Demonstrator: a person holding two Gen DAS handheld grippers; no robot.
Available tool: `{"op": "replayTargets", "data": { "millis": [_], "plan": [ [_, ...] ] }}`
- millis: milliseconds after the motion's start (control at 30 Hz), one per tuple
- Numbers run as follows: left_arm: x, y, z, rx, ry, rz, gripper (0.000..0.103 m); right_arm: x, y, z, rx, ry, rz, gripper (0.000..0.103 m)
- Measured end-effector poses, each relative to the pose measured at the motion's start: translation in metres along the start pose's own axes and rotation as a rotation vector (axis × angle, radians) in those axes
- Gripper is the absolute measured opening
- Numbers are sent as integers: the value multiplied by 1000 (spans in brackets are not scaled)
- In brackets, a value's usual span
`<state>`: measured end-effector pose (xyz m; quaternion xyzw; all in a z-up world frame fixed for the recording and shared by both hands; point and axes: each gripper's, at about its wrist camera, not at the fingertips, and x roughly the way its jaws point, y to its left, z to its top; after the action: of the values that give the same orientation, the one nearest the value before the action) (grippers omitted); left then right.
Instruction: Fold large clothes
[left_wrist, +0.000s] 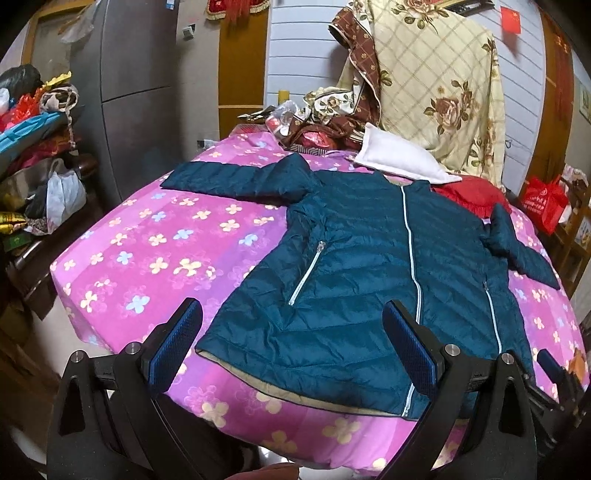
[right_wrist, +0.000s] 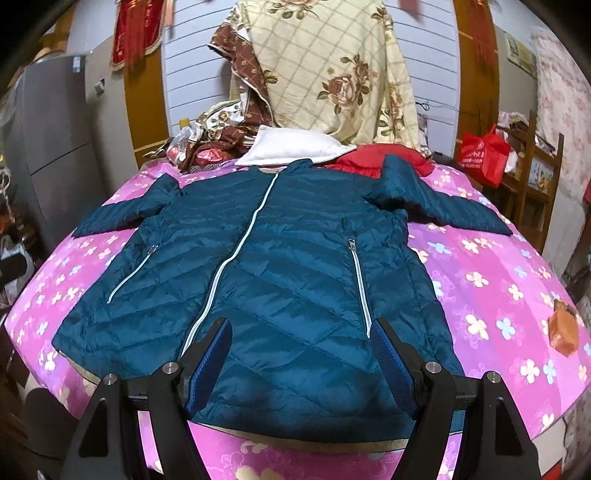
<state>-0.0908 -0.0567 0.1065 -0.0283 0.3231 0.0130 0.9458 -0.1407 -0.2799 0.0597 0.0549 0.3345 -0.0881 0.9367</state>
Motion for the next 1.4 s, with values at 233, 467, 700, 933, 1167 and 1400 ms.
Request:
{"op": "replayTargets", "data": {
  "millis": [233, 467, 700, 933, 1167, 1400],
  "plan": [
    [-10, -2, 1, 6, -23, 2, 98, -11, 7, -4, -24, -33, 2, 75],
    [-7, -10, -2, 25, -30, 14, 98, -9, 2, -5, -5, -33, -8, 75],
    [-1, -11, -4, 32, -7, 8, 98, -4, 6, -6, -18, -24, -3, 75],
    [-6, -14, -7, 27, -26, -3, 98, -11, 10, -8, -39, -46, 1, 75],
    [-3, -13, -8, 27, -10, -12, 98, -10, 9, -8, -29, -39, 0, 75],
    [-1, -13, -8, 25, 0, -10, 98, -6, 10, -9, -31, -32, -1, 75]
  ]
}}
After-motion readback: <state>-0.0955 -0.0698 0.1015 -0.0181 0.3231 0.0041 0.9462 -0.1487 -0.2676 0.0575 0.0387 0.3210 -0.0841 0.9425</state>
